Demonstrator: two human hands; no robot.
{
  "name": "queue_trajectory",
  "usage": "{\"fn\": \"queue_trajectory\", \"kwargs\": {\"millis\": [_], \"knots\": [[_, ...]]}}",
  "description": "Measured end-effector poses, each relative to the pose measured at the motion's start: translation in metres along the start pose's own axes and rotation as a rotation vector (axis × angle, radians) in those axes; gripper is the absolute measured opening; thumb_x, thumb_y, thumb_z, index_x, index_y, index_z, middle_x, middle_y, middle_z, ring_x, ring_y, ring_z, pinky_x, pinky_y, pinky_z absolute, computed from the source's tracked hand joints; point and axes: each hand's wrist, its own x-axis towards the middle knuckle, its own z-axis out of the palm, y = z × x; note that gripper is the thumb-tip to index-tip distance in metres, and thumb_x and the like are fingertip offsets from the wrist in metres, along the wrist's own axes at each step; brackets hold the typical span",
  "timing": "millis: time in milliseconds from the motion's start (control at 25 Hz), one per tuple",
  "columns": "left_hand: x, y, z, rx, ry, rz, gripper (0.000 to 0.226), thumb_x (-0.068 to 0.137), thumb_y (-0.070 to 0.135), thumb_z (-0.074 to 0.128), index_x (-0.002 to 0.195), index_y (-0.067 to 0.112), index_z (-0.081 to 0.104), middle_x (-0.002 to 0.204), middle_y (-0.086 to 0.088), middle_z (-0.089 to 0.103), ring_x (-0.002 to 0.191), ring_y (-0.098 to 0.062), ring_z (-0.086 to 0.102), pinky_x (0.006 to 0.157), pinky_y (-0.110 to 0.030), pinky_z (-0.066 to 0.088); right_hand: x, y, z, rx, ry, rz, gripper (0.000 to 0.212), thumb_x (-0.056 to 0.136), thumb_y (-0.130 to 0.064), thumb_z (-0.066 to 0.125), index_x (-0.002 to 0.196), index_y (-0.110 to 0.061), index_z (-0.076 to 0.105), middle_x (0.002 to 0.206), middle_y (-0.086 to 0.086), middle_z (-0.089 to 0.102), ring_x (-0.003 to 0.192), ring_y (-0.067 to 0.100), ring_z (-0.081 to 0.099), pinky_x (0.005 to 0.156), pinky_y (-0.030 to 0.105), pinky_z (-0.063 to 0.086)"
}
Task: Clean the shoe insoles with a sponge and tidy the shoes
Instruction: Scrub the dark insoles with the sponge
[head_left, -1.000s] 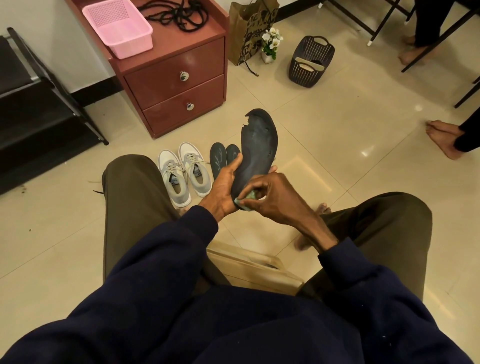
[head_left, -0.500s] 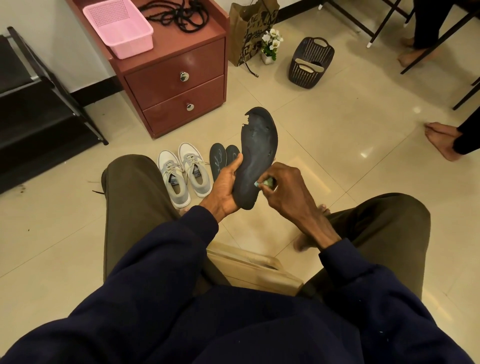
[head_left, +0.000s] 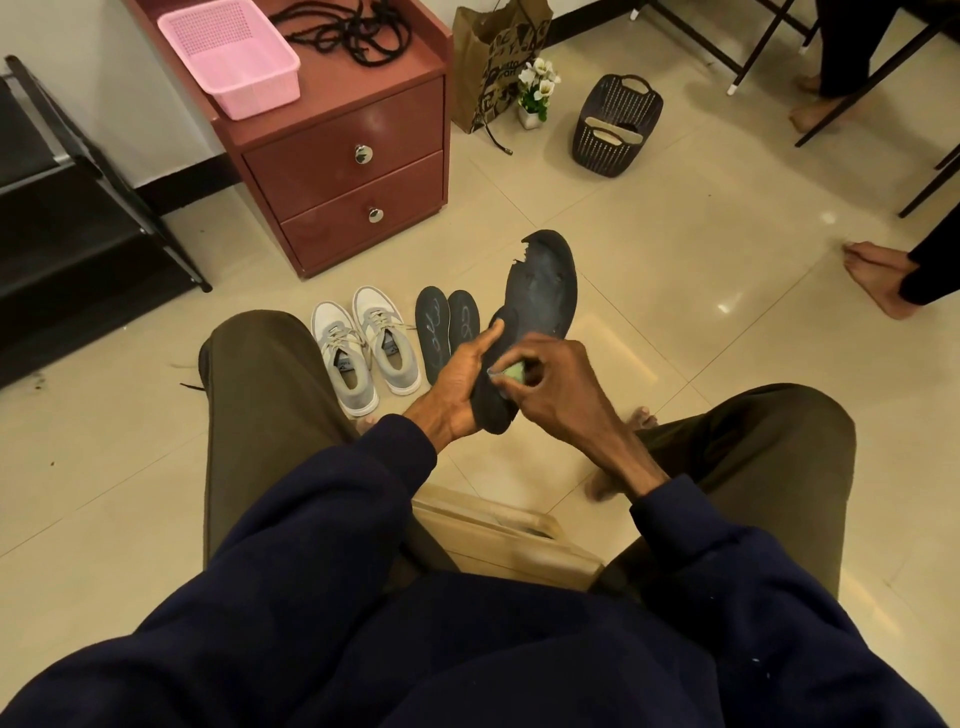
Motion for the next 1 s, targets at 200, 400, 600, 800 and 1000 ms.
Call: {"fn": "queue_trajectory", "kwargs": {"millis": [200,400,600,800,1000], "knots": [[-0.002,0.005,-0.003,-0.034,0.04,0.026,0.04,0.102,0.041,0.059,0.116,0.007,0.075,0.125,-0.015,0.07,0.114,-0.029,0.066,0.113,-0.043,0.045,0.0,-0.005,-0.014,0.02,-0.357,0.002,0.007,0.079,-0.015,0.086,0.085,-0.018,0.082,0.082,-0.008,0.074,0.073,0.007,0.068,0.068,0.024,0.057],[0.0,0.004,-0.001,-0.04,0.043,0.057,0.038,0.103,0.04,0.057,0.117,0.008,0.071,0.113,-0.012,0.074,0.1,-0.025,0.071,0.096,-0.037,0.056,0.004,0.009,-0.007,-0.202,0.046,-0.067,0.012,0.079,-0.01,0.084,0.09,-0.013,0.078,0.091,-0.001,0.071,0.078,0.009,0.064,0.073,0.029,0.057],[-0.005,0.005,0.0,-0.057,0.021,0.033,0.043,0.104,0.042,0.055,0.119,0.005,0.072,0.12,-0.016,0.072,0.108,-0.03,0.07,0.106,-0.042,0.051,-0.001,-0.003,-0.013,0.025,-0.393,-0.038,0.009,0.079,-0.014,0.085,0.085,-0.021,0.082,0.084,-0.01,0.074,0.075,0.008,0.069,0.069,0.024,0.057],[0.001,0.003,-0.001,0.012,0.045,0.06,0.038,0.104,0.04,0.055,0.118,0.009,0.072,0.112,-0.011,0.074,0.099,-0.025,0.07,0.099,-0.039,0.053,0.007,0.018,-0.013,-0.204,0.057,-0.018,0.014,0.077,-0.014,0.087,0.09,-0.014,0.079,0.09,-0.003,0.071,0.074,0.006,0.061,0.069,0.026,0.056],[-0.001,0.002,-0.002,0.014,0.053,0.018,0.042,0.104,0.04,0.055,0.095,0.01,0.083,0.104,-0.01,0.077,0.093,-0.024,0.073,0.096,-0.038,0.054,-0.001,-0.006,-0.01,0.055,-0.326,-0.007,0.008,0.081,-0.013,0.084,0.085,-0.019,0.082,0.084,-0.01,0.073,0.075,0.006,0.068,0.067,0.019,0.055]]}}
